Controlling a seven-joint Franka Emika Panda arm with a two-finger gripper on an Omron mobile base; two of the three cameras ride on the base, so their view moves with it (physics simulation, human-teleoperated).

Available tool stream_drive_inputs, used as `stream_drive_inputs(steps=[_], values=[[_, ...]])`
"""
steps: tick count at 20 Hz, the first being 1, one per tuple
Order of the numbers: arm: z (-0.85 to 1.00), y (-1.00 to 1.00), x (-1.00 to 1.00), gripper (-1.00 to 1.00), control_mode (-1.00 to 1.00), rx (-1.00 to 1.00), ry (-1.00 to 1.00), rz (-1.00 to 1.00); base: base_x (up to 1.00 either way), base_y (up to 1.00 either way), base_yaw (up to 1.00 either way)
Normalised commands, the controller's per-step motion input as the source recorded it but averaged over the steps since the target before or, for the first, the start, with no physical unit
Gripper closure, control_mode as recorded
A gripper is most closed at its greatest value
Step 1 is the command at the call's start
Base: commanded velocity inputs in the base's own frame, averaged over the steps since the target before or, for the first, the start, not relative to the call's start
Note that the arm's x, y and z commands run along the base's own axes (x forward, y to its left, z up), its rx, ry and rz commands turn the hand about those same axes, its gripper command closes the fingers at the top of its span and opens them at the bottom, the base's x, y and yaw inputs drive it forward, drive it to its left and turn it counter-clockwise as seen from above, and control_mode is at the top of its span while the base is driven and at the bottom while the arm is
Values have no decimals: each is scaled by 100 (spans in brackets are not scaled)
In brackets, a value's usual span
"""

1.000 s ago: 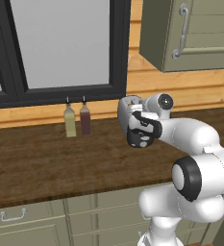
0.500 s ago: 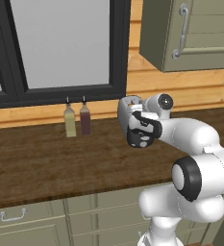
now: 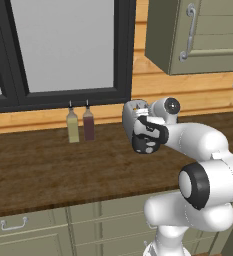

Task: Start the toaster. Once the lever pops up, take the bread to the plate on the dining counter.

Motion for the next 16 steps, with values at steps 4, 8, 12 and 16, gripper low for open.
stream_drive_inputs(steps=[4,8,12,16], values=[[0,0,0,-100,-100,0,0,0,0,0,0],[0,0,0,-100,-100,0,0,0,0,0,0],[0,0,0,-100,-100,0,0,0,0,0,0],[0,0,0,-100,-100,0,0,0,0,0,0]])
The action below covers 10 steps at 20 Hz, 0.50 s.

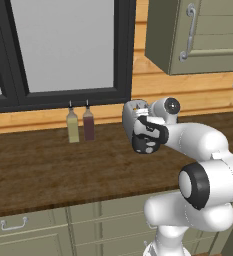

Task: Start the toaster. Once the lever pops up, take the bread to the plate on the dining counter.

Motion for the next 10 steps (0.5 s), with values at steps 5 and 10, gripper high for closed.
stream_drive_inputs(steps=[5,10], values=[[0,0,0,-100,-100,0,0,0,0,0,0],[0,0,0,-100,-100,0,0,0,0,0,0]])
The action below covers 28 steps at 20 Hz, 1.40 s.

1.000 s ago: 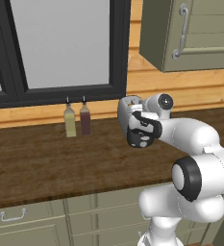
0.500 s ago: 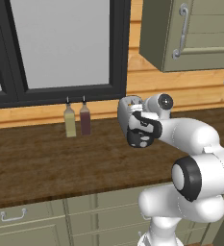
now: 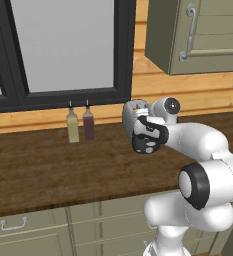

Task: Start the toaster. Once the lever pops up, take the bread to the plate on the dining counter.

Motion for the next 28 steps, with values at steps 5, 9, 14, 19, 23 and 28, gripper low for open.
stream_drive_inputs(steps=[5,9,14,19,23,28], values=[[0,0,0,-100,-100,0,0,0,0,0,0],[0,0,0,-100,-100,0,0,0,0,0,0],[0,0,0,-100,-100,0,0,0,0,0,0],[0,0,0,-100,-100,0,0,0,0,0,0],[0,0,0,-100,-100,0,0,0,0,0,0],[0,0,0,-100,-100,0,0,0,0,0,0]])
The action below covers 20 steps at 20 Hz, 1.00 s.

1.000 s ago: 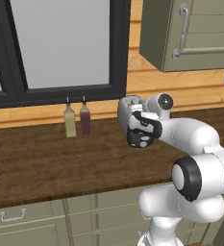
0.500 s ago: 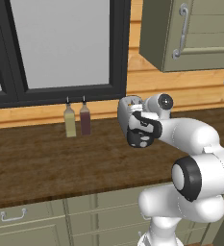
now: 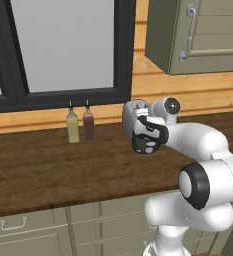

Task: Start the toaster. Once the lever pops up, take the bread to the plate on the dining counter.

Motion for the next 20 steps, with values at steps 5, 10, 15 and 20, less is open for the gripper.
stream_drive_inputs(steps=[5,10,15,20], values=[[0,0,0,-100,-100,0,0,0,0,0,0],[0,0,0,-100,-100,0,0,0,0,0,0],[0,0,0,-100,-100,0,0,0,0,0,0],[0,0,0,-100,-100,0,0,0,0,0,0]])
